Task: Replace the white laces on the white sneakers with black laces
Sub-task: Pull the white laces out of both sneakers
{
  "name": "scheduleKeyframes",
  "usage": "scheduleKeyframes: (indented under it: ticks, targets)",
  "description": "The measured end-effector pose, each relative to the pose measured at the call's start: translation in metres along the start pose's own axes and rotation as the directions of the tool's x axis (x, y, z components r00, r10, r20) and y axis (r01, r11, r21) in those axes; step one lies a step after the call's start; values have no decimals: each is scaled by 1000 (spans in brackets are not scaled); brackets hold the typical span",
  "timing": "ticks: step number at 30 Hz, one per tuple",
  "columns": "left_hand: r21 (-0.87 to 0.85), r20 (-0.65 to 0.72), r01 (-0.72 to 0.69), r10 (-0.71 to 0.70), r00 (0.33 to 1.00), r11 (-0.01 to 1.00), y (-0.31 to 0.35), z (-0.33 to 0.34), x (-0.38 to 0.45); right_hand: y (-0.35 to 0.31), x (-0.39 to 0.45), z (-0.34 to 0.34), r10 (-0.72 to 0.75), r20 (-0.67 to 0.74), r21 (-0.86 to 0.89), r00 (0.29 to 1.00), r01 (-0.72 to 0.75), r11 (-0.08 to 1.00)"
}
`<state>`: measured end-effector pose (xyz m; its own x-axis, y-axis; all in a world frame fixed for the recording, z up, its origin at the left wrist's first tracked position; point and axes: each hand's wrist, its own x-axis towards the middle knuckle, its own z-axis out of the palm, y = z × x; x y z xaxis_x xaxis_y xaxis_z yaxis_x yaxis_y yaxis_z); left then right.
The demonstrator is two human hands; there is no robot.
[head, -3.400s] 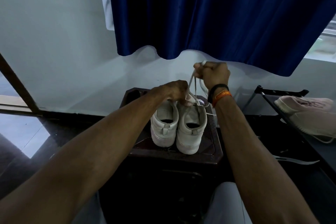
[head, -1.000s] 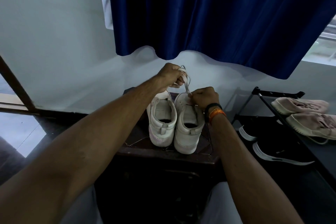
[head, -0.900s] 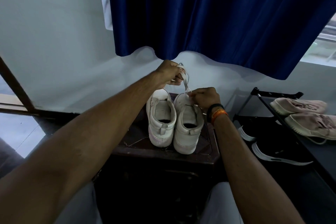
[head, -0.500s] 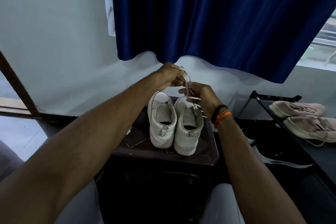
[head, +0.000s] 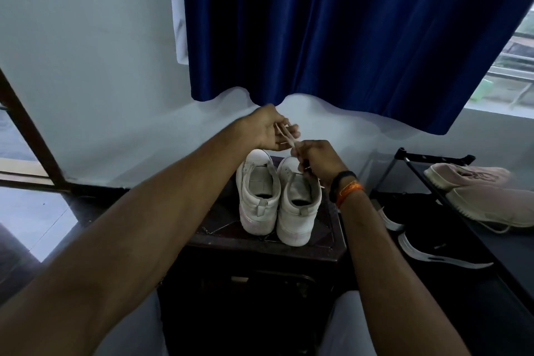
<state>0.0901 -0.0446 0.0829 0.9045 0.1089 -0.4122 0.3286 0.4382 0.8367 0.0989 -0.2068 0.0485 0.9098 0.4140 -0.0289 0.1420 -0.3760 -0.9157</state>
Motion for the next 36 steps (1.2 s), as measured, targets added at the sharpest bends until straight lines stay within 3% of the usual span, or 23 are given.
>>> scheduleKeyframes:
  ticks: [4, 7, 10, 12, 16, 19, 21, 27, 30, 33, 36]
  targets:
    - [-246, -138, -59, 25, 990, 968, 11, -14, 1, 10, -15, -3, 44, -7, 14, 999, -44, 999]
    - [-292, -266, -116, 36, 963, 949, 15, -42, 2, 19, -29, -8, 112, -17, 303, 994, -101, 947]
    - [-283, -342, -101, -2, 940, 954, 7, -71, 4, 17, -38, -11, 107, 35, 742, 994, -97, 663]
    - [-278, -376, -83, -30, 926, 957, -2, -88, 6, 14, -42, -12, 31, 21, 906, 999, -32, 423]
    - [-248, -415, -66, -45, 909, 967, -18, -111, 8, 2, -51, 0, -53, 3, 986, 999, 6, 165]
    - [-260, -409, -93, -22, 912, 961, -24, -118, 7, 2, -53, 11, -43, 17, 990, 999, -23, -138]
    - [-276, -417, -119, -7, 909, 954, -24, -127, 7, 9, -51, 11, -2, 21, 980, 1000, -21, -200]
    - [-246, -529, -188, 31, 848, 951, -15, -167, -3, 37, -47, -6, 215, -88, 994, 973, 71, 83]
    - [-105, -562, -191, 100, 821, 976, -12, -172, -8, 38, -41, -10, 285, -141, 955, 948, 55, 290]
    - [181, -409, -194, 253, 877, 964, -9, -149, -17, 31, -34, 1, 261, -136, 877, 956, -6, 481]
    - [260, -140, -246, 289, 947, 934, -11, -116, -24, 16, -33, 18, 183, -125, 743, 975, -30, 669]
